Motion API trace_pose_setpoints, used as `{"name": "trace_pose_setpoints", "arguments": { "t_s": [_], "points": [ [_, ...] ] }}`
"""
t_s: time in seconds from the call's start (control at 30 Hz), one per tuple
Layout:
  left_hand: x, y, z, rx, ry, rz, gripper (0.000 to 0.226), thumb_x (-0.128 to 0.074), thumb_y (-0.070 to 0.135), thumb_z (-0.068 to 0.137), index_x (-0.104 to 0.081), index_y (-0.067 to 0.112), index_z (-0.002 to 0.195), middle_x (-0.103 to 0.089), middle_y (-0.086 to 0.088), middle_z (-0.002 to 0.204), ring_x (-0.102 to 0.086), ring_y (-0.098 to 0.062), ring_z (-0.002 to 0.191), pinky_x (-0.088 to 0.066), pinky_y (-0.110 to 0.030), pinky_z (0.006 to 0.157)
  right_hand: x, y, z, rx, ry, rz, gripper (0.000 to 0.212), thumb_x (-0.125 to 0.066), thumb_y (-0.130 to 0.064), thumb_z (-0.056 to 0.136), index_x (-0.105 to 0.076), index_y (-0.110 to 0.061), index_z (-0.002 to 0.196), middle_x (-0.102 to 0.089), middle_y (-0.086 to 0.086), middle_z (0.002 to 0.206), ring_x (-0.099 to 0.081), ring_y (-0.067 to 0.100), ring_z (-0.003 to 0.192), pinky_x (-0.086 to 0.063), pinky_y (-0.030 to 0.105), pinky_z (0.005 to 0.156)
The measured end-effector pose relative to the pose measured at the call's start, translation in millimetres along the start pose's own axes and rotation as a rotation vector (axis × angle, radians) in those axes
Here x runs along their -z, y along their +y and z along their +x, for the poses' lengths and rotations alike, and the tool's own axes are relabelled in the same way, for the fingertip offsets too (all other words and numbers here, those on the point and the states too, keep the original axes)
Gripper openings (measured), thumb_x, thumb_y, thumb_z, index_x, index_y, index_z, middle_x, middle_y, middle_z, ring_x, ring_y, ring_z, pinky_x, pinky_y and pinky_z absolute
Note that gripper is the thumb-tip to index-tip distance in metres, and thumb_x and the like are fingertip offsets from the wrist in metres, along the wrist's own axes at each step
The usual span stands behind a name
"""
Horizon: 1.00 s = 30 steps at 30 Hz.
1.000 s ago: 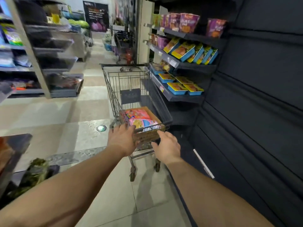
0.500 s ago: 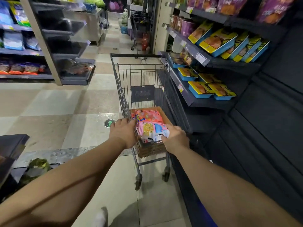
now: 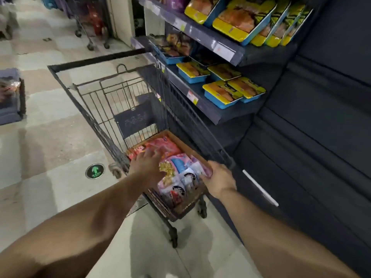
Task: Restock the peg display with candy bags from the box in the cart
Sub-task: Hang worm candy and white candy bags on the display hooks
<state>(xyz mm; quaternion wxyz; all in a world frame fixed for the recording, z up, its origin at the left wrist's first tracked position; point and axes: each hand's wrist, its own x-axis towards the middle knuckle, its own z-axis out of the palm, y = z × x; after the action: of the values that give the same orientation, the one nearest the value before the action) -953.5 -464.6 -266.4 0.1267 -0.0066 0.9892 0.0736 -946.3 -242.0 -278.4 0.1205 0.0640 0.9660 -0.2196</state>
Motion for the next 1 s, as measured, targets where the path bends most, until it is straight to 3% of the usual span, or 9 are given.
{"name": "trace_pose_setpoints", "arguments": {
  "t_s": [0.1, 0.2, 0.5, 0.73, 0.87, 1.0],
  "points": [
    [-13.6, 11.8, 30.6, -0.080, -0.093, 0.025, 0.076, -0.063, 0.050, 0.090, -0.027, 0.032, 0.154, -0.030, -0.006, 0.160, -0.027, -0.035, 0.146, -0.027, -0.048, 0.117, -2.8, 9.7, 5.8, -0.102, 0.015, 0.021, 0.047, -0.064, -0.040, 0.089, -0.053, -0.034, 0.134, -0.058, 0.007, 0.132, -0.054, 0.030, 0.122, -0.049, 0.040, 0.099],
    [-23.2, 28.5, 57.6, -0.151, -0.146, 0.034, 0.072, -0.063, 0.050, 0.090, -0.030, 0.032, 0.152, -0.037, -0.007, 0.155, -0.033, -0.034, 0.142, -0.032, -0.044, 0.113, 4.4, 20.2, 23.1, -0.166, 0.041, 0.044, 0.058, -0.062, -0.034, 0.092, -0.043, -0.029, 0.146, -0.049, 0.007, 0.144, -0.046, 0.030, 0.132, -0.043, 0.040, 0.106],
    [-43.2, 30.6, 126.1, -0.204, -0.233, 0.047, 0.080, -0.062, 0.052, 0.091, -0.021, 0.032, 0.157, -0.023, -0.009, 0.164, -0.022, -0.033, 0.150, -0.031, -0.048, 0.115, 0.3, 23.3, 78.8, -0.191, 0.036, 0.122, 0.056, -0.061, -0.034, 0.096, -0.041, -0.027, 0.147, -0.047, 0.006, 0.146, -0.044, 0.027, 0.134, -0.043, 0.041, 0.107],
    [-95.2, 24.9, 194.9, -0.303, -0.475, 0.030, 0.081, -0.065, 0.049, 0.091, -0.023, 0.027, 0.157, -0.042, -0.009, 0.153, -0.044, -0.028, 0.137, -0.042, -0.035, 0.109, -21.2, 17.2, 108.4, -0.386, 0.054, 0.199, 0.051, -0.057, -0.037, 0.095, -0.045, -0.030, 0.144, -0.051, 0.004, 0.143, -0.050, 0.028, 0.129, -0.045, 0.036, 0.106],
    [-124.1, 28.7, 238.9, -0.407, -0.562, 0.090, 0.082, -0.066, 0.050, 0.090, -0.026, 0.024, 0.156, -0.048, -0.011, 0.150, -0.047, -0.028, 0.136, -0.040, -0.033, 0.110, -34.7, 9.2, 119.3, -0.553, 0.108, 0.252, 0.041, -0.056, -0.034, 0.096, -0.051, -0.031, 0.137, -0.054, 0.004, 0.138, -0.055, 0.028, 0.121, -0.049, 0.038, 0.100],
    [-155.1, 28.2, 251.8, -0.413, -0.690, 0.043, 0.081, -0.070, 0.044, 0.089, -0.029, 0.020, 0.155, -0.044, -0.011, 0.152, -0.046, -0.029, 0.137, -0.039, -0.033, 0.109, -65.2, 3.5, 123.0, -0.676, 0.068, 0.273, 0.048, -0.057, -0.026, 0.096, -0.045, -0.032, 0.142, -0.052, 0.001, 0.142, -0.051, 0.023, 0.128, -0.044, 0.037, 0.107]
  ]
}}
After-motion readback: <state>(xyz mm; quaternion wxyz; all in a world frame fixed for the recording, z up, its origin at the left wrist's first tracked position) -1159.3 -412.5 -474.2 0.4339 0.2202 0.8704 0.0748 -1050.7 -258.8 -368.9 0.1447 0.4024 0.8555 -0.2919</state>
